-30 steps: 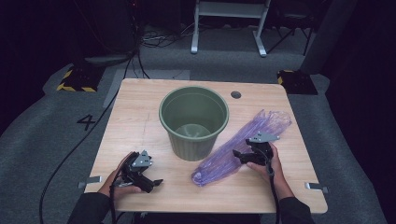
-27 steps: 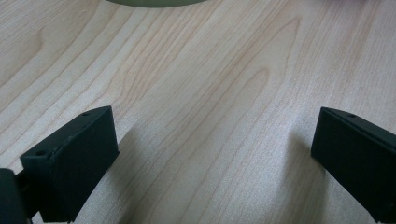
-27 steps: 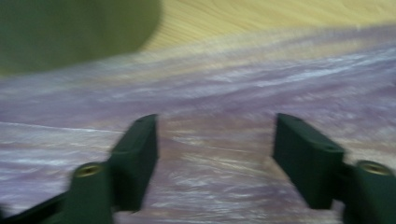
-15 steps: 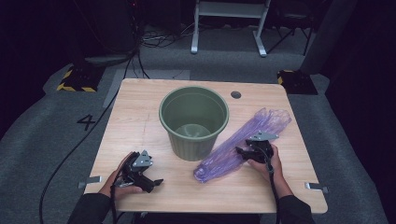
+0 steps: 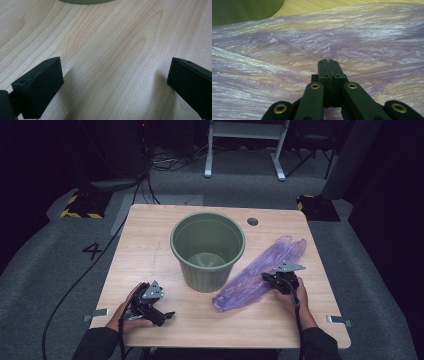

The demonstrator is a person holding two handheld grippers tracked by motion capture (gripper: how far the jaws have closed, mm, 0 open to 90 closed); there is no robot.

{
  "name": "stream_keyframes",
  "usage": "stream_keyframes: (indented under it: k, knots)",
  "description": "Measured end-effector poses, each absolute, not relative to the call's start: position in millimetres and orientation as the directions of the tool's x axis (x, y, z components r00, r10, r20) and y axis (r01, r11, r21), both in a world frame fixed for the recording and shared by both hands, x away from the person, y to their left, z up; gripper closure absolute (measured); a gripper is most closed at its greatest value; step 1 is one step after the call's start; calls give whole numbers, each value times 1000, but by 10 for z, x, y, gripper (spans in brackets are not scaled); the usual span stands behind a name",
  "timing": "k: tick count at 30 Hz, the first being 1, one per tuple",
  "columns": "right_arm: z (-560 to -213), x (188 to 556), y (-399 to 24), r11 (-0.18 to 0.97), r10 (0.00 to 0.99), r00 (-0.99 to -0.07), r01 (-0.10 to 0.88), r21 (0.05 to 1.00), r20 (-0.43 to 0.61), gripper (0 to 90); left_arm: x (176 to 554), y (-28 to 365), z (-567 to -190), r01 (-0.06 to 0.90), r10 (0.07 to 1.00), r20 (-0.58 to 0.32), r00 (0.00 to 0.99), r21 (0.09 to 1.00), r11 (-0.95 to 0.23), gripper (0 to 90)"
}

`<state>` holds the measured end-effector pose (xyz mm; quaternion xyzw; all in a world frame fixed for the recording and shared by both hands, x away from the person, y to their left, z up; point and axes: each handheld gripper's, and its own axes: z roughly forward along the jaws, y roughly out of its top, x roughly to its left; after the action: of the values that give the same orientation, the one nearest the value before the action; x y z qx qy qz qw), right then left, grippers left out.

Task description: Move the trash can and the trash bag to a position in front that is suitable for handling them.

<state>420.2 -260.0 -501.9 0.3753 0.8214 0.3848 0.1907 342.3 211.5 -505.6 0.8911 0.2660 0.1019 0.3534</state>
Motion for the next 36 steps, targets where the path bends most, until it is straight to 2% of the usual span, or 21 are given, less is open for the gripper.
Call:
stream_keyframes:
  k: [12, 28, 36]
  knots:
    - [-4857, 4138, -2772, 364, 773, -634, 425, 829, -14, 900, 3383, 2070, -5057, 450, 609, -11, 793, 685, -573, 0]
    - [-4688, 4110, -2770, 328, 757, -654, 365, 871, -11, 900, 3403, 2162, -5056, 413, 558, -12, 830, 686, -599, 8]
    - [-4615, 4062, -2797, 305, 759, -651, 338, 890, -13, 900, 3410, 2171, -5057, 416, 562, -14, 827, 689, -594, 13]
